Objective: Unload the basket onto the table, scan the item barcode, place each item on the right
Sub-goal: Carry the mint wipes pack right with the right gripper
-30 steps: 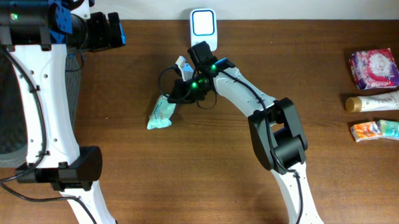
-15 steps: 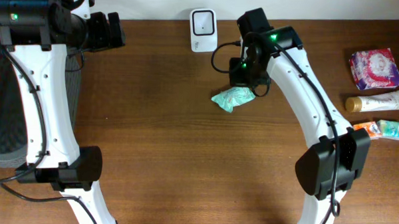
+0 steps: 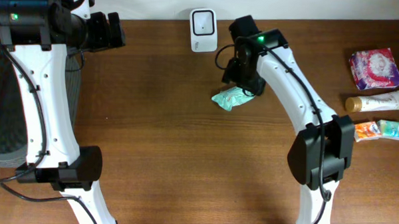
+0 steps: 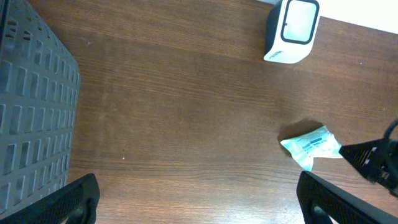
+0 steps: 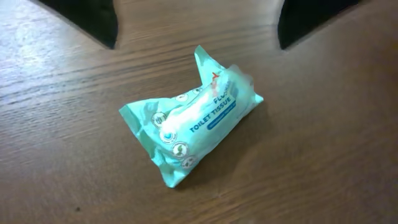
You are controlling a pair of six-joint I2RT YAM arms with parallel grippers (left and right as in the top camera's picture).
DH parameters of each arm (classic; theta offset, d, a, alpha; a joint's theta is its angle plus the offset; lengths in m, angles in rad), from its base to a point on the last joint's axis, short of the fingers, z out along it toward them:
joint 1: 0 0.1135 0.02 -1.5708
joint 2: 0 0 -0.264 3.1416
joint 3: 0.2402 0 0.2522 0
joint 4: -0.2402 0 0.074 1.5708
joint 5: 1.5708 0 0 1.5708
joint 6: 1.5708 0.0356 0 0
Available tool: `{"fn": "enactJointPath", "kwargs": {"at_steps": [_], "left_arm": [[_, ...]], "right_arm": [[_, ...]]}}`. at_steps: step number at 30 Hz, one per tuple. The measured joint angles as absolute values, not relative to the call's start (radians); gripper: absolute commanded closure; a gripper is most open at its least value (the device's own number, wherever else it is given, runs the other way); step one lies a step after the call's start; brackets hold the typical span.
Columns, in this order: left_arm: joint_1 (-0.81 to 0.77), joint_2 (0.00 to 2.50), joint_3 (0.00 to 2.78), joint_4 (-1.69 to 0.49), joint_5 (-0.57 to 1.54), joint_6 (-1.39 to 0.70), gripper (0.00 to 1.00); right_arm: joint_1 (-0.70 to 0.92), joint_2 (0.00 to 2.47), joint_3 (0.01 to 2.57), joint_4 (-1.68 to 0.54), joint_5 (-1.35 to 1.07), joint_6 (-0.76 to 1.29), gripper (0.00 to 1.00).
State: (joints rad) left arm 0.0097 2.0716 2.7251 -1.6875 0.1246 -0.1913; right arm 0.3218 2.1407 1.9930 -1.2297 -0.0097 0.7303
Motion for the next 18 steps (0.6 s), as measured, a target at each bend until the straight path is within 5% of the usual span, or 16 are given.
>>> {"fn": "enactJointPath", "kwargs": {"at_steps": [11,15,18], "left_arm": [[0.01,2.072,2.725,-1.687,0.125,-0.192,0.01],[0.01,2.072,2.725,-1.687,0.125,-0.192,0.01],[0.01,2.072,2.725,-1.687,0.125,-0.191,0.01]], "right_arm": [[0.103,2.15,1.624,-0.752,-0.462,0.303,0.12],[0.103,2.152,1.514,-0.594,-0.559,0.291,0.33],[0.106,2.152,1.476,-0.54,-0.587,0.298,0.66]]}}
